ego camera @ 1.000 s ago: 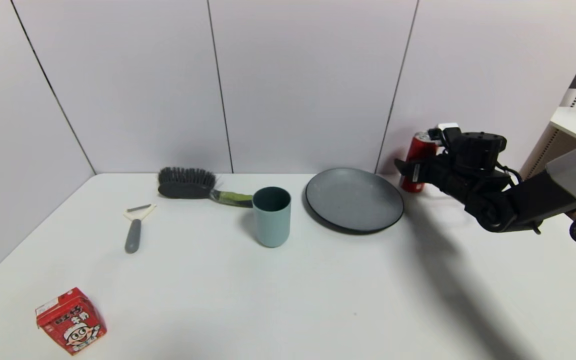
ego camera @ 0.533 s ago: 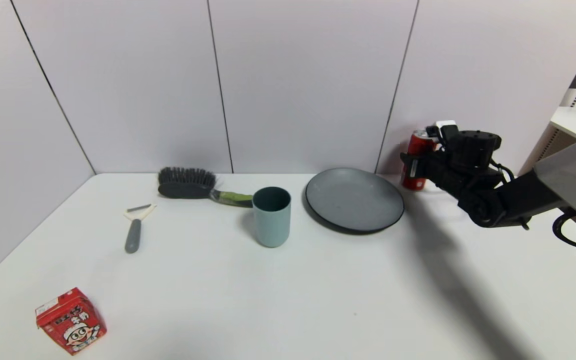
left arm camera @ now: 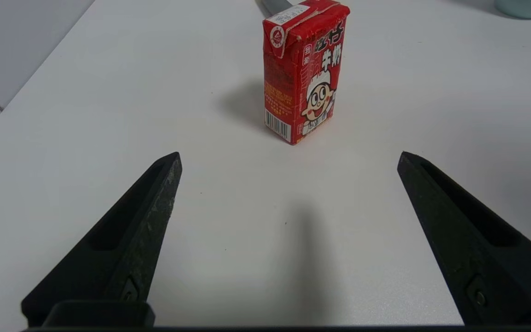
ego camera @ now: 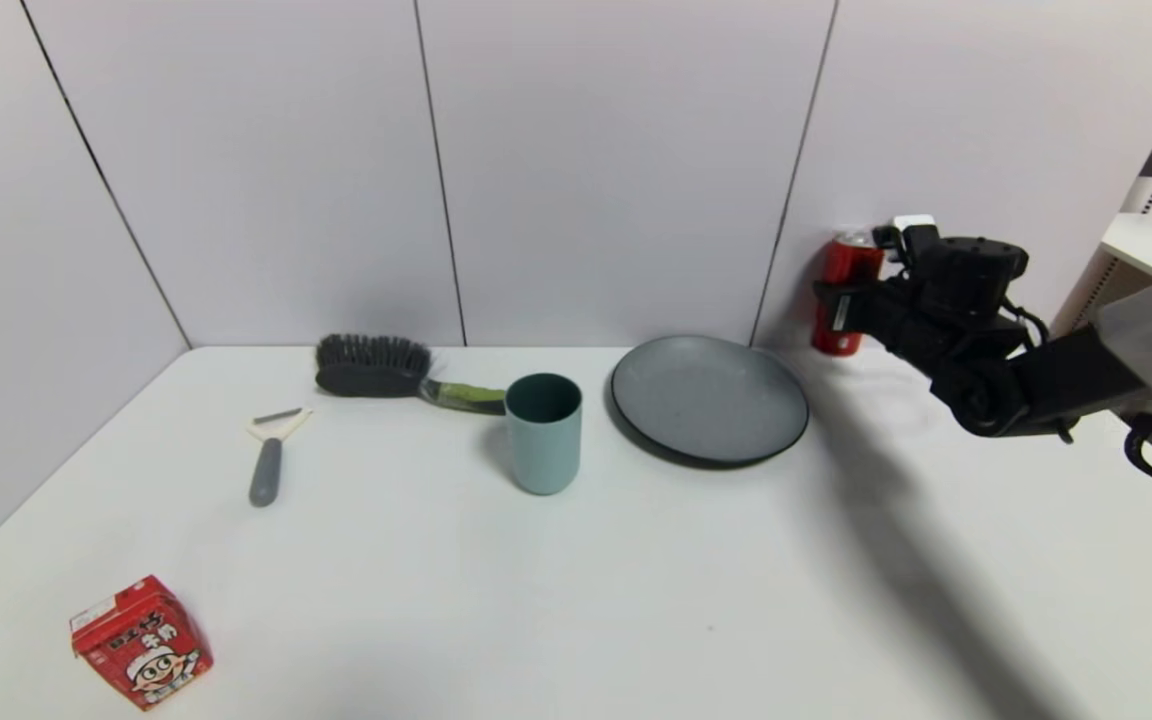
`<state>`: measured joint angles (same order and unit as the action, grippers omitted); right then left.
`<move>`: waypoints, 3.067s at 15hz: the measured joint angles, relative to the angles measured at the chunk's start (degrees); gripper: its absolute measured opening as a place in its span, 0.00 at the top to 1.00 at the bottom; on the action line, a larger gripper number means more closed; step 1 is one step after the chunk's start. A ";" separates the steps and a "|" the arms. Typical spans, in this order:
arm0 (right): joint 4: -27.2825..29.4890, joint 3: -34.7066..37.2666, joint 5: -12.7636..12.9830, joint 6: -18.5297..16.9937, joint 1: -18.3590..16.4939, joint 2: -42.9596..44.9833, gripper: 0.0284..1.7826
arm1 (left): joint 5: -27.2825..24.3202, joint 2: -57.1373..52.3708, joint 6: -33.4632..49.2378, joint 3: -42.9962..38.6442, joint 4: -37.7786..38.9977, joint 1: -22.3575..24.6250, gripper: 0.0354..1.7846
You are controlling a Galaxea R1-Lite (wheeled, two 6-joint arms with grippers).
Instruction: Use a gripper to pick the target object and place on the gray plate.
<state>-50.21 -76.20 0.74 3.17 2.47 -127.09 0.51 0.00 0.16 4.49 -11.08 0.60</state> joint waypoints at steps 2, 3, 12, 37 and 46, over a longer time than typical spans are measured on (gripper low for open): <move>0.07 2.15 -2.08 0.00 -0.05 3.91 0.50 | -0.02 0.00 0.00 0.00 0.00 0.00 0.06; 0.00 4.07 -3.30 0.02 -0.02 6.17 0.50 | 0.00 0.00 0.00 0.00 -0.02 0.00 0.06; -0.39 27.12 -15.35 -0.20 13.07 27.34 0.50 | 0.00 0.00 0.00 0.00 -0.02 0.00 0.06; -4.80 12.18 -15.10 1.93 14.23 3.16 0.24 | -0.02 0.00 0.00 0.00 -0.02 -0.02 0.06; -0.33 22.93 -15.73 0.88 11.33 27.45 0.11 | 0.00 0.00 0.00 0.00 0.00 0.02 0.06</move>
<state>-50.54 -53.27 -14.98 4.05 13.80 -99.63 0.51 0.00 0.16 4.49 -11.08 0.62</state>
